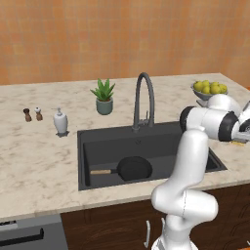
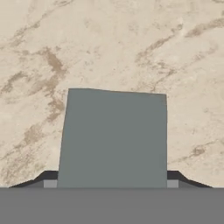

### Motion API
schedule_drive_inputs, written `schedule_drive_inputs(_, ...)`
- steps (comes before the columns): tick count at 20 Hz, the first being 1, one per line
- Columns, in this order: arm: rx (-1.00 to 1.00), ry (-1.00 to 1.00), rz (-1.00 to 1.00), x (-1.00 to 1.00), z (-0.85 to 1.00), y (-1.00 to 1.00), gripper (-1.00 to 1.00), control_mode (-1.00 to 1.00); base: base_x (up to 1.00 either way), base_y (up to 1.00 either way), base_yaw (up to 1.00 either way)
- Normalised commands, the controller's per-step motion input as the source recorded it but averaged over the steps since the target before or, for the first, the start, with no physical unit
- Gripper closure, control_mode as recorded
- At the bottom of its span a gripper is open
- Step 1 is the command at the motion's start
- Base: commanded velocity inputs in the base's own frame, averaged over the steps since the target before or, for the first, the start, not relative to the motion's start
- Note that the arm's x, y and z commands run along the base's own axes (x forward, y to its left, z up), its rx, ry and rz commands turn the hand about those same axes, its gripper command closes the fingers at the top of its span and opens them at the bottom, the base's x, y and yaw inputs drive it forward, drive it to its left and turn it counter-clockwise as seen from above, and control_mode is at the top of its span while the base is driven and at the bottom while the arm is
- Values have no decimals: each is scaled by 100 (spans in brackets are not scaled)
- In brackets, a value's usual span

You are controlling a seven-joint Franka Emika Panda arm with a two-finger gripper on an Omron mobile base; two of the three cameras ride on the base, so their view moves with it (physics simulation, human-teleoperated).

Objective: Pick the pan and sponge and place them into the sink. Then turn on the water.

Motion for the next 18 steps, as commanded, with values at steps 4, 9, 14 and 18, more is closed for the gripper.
schedule_drive_inputs(4,0,0,0,-13,48,14,100,-100,0,0,0)
schedule_drive_inputs(9,0,3,0,-39,15,71,100,-100,0,0,0)
schedule_drive_inputs(14,-1,3,0,-29,7,93,100,-100,0,0,0)
schedule_drive_inputs(18,-5,1,0,-24,0,100,100,-100,0,0,0)
